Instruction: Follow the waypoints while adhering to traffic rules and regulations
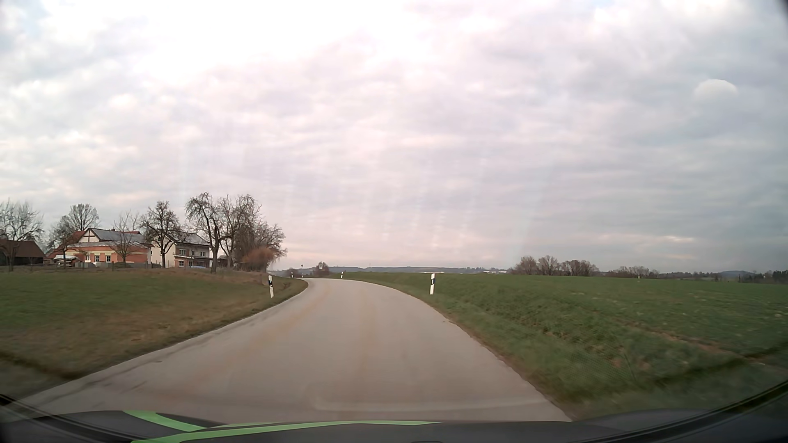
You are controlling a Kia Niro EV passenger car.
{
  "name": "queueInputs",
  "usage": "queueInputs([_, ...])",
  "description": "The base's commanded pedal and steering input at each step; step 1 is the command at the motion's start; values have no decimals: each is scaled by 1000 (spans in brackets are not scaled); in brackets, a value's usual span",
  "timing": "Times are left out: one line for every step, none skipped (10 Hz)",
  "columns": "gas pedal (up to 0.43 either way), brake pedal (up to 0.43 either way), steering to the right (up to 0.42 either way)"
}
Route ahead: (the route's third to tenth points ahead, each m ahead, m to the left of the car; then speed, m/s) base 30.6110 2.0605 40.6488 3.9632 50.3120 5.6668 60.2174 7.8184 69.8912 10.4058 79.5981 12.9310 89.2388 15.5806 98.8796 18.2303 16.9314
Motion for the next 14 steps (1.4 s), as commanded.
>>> queueInputs([197,0,-20])
queueInputs([197,0,-19])
queueInputs([197,0,-18])
queueInputs([197,0,-17])
queueInputs([197,0,-16])
queueInputs([197,0,-16])
queueInputs([197,0,-16])
queueInputs([197,0,-15])
queueInputs([197,0,-15])
queueInputs([197,0,-14])
queueInputs([197,0,-14])
queueInputs([197,0,-15])
queueInputs([197,0,-15])
queueInputs([197,0,-16])
